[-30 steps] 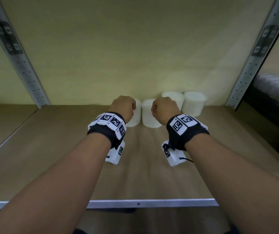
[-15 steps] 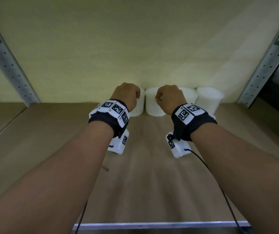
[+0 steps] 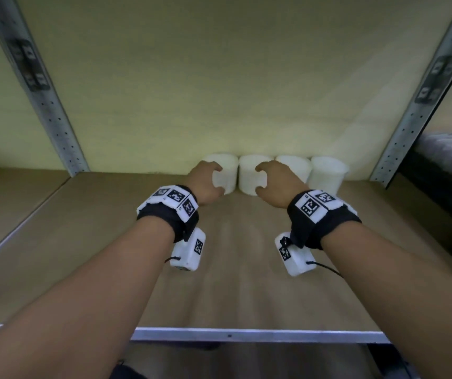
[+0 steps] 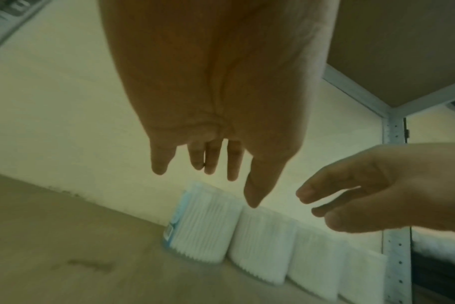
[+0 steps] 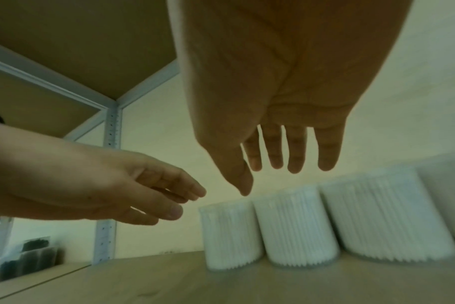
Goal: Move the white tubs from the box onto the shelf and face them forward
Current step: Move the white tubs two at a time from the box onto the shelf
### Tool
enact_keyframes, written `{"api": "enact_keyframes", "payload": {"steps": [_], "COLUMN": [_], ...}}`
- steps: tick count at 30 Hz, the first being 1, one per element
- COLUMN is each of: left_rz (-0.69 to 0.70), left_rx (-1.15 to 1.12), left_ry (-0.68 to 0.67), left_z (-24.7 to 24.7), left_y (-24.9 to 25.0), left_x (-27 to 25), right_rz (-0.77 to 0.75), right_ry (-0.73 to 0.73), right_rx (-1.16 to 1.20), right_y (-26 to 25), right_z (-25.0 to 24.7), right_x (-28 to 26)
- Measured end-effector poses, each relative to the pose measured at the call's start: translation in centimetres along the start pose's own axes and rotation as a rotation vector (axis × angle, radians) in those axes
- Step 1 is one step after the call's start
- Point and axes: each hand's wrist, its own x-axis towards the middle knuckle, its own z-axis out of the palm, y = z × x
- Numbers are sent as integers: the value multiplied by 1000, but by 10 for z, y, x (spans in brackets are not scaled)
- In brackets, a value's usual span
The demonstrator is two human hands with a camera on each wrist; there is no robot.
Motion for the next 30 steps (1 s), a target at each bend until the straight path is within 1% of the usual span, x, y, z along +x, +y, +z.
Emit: {"api": "enact_keyframes", "payload": {"steps": [2,4,7,11,14,18,22,26,30], "left_rz": [-43,-56,-44,-40,-6,37,52,52,51], "left_rx": [-32,-62,-89,-131,-133,-113,-104,-82,-61], "left_ry": [8,-3,-18,-63,-68,-74,-100,-188,-316], "left_z": [2,5,9,18,26,41,67,107,153], "left_y": [4,11,26,46,59,73,77,71,57], "left_x": [-21,-44,-84,-134,-168,-206,-238,-261,-275], "right_rz": [1,7,18,83,96,111,149,195,261], "right_ry": [12,28,44,29,30,36,27,-30,-169], "right_rx": [19,33,54,80,77,67,68,68,55], "right_y": [-4,-6,-7,-6,-5,1,15,34,54], "right_z": [-1,0,3,6,8,18,35,64,106], "right_x": [-25,-51,-93,-149,-186,-231,-268,-296,-309]}}
